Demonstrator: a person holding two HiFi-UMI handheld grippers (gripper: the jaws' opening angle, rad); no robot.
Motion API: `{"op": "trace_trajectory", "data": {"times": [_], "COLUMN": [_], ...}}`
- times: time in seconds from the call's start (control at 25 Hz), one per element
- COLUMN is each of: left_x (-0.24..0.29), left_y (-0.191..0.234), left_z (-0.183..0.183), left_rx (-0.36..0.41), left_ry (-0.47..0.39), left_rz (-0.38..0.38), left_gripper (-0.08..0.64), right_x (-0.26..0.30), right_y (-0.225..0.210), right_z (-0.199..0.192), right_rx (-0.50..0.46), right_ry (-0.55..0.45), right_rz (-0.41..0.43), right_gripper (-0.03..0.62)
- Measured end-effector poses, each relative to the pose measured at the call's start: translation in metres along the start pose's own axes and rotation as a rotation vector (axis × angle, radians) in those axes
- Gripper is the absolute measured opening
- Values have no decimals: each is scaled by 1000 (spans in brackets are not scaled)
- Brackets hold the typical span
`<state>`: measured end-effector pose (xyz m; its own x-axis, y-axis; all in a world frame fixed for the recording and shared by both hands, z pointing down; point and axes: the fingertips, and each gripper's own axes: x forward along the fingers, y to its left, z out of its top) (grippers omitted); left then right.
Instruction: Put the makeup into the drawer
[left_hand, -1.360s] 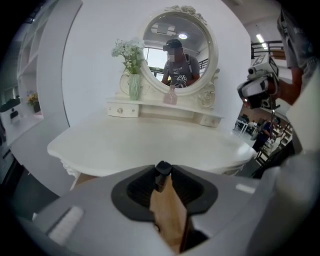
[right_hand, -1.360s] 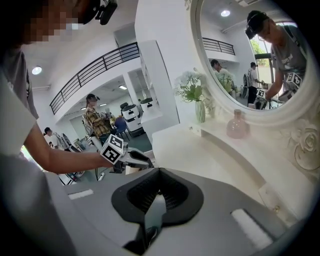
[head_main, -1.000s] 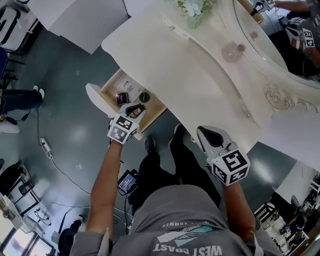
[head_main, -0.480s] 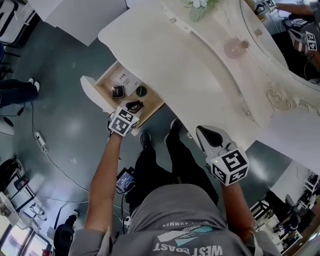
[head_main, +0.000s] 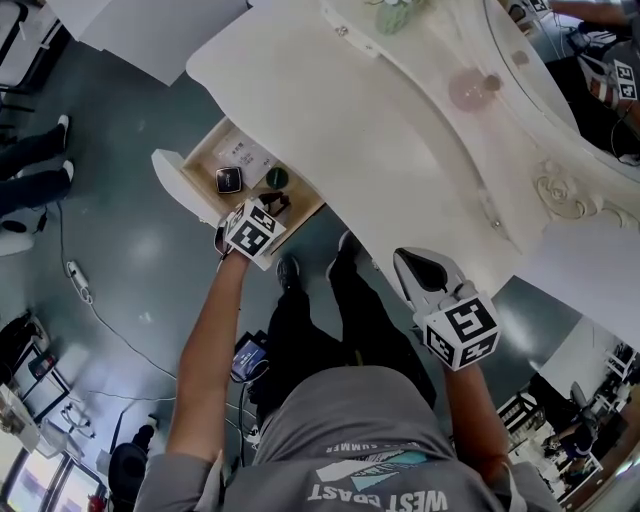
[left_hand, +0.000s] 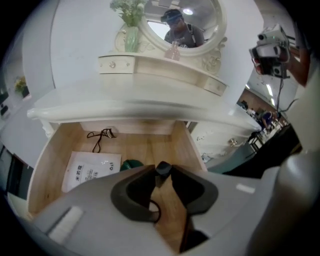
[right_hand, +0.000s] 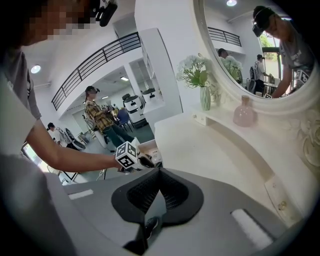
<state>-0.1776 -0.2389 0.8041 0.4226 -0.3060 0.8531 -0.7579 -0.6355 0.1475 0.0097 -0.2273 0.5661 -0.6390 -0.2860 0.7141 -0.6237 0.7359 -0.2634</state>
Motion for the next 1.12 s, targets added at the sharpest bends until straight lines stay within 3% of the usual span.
{"op": "trace_trajectory", "data": {"times": [0.32,0.72,1.12], "left_x": [12,3,-27], "left_y": [7,2,-2], "left_z": [9,-8,6], "left_rx": [17,37,70], "left_ry": [22,90,41], "left_rz": [-38,-41,-7], "left_gripper": [104,104,117], "right_x": [7,5,-7], "right_y": [-3,0,11], "right_z": [1,10,19], "right_rx": [7,2,-14], "right_ry": [8,-14,-52], "right_rz": [5,1,-5], "right_gripper": [2,2,2]}}
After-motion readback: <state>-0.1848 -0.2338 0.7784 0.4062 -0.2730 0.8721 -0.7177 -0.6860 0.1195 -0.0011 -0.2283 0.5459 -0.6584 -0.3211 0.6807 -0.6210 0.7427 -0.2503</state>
